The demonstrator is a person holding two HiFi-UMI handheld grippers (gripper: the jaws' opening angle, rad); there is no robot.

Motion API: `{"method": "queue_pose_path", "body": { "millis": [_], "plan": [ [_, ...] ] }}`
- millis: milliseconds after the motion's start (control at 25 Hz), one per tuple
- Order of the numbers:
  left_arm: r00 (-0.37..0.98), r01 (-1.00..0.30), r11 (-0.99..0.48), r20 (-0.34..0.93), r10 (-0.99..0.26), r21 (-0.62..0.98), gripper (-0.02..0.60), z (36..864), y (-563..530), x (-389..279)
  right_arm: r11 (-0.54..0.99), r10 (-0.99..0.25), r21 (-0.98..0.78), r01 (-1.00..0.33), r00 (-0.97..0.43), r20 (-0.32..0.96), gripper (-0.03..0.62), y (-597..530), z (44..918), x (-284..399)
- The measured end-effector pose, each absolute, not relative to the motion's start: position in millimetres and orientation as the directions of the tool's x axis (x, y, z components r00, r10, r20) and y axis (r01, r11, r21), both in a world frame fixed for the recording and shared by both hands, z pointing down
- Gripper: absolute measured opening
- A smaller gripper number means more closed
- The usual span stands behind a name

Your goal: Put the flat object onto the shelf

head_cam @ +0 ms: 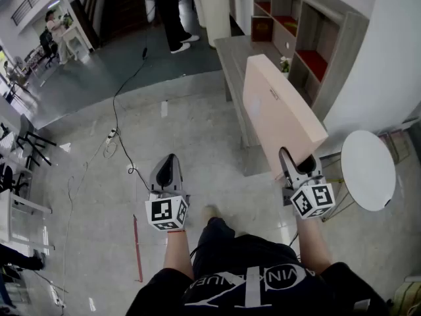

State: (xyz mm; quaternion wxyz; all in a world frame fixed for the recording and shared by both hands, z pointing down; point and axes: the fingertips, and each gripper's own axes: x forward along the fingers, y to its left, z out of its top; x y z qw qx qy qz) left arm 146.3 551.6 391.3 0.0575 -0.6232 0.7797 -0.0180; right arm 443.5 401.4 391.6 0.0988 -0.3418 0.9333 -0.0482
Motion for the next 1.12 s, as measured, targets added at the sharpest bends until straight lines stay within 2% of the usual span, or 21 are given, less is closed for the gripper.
{"method": "queue_pose_path", "body": {
  "millis": [560, 1120],
  "plan": [
    [-0.239, -0.969, 0.241, -0.052, -0.97, -0.047, 0.005, 404, 554, 138, 0.753, -0.656, -0.189, -0.63, -0.738, -0.157, 0.293, 395, 396, 446],
    [-0.208, -0.977, 0.207, -0.01, -0.978, 0.042, 0.005, 416, 447, 49, 0.72, -0.691, -0.191, -0.667, -0.714, -0.111, 0.293, 303, 401, 369]
  ]
}}
